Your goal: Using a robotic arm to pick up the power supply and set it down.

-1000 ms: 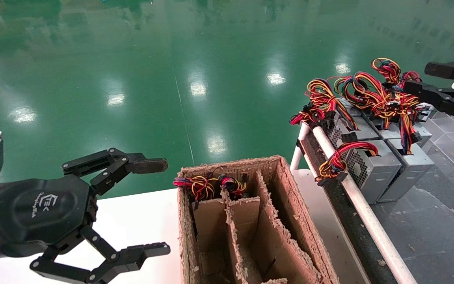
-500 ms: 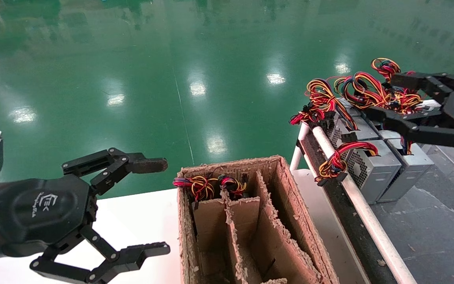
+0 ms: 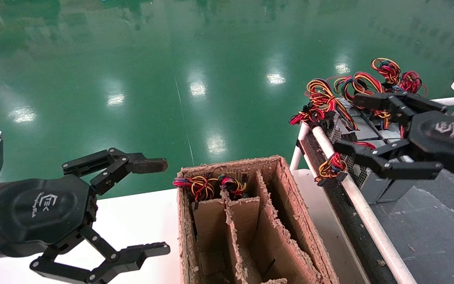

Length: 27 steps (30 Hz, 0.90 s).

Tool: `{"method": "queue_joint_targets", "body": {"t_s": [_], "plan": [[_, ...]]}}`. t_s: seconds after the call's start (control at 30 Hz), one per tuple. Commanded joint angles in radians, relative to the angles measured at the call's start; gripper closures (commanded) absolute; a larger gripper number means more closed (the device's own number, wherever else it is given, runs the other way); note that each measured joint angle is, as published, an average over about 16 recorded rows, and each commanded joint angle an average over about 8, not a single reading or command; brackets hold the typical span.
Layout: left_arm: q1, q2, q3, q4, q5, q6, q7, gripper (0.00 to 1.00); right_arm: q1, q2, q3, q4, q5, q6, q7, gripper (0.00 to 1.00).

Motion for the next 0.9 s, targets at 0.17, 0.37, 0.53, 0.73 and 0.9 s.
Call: {"method": "queue_joint_targets", "body": {"t_s": [0.17,0.37,0.53,0.73,0.9], "plan": [[0.0,0.0,0.0,0.0,0.0,0.0,0.0,0.0,-0.053,-0.007,0.027,0.08,0.015,-0.011,0.018,0.0],[0.0,0.0,0.0,0.0,0.0,0.0,0.0,0.0,-0.104,-0.015,0.054,0.159,0.03,-0.023,0.036,0.0],[0.0,0.0,0.0,0.0,0.0,0.0,0.0,0.0,-0.147,-0.021,0.077,0.223,0.043,-0.032,0.05,0.0],[0.0,0.0,0.0,0.0,0.0,0.0,0.0,0.0,-0.199,-0.028,0.104,0.303,0.058,-0.043,0.068,0.0],[0.0,0.0,0.0,0.0,0.0,0.0,0.0,0.0,-0.237,-0.034,0.124,0.361,0.069,-0.052,0.081,0.0]]}}
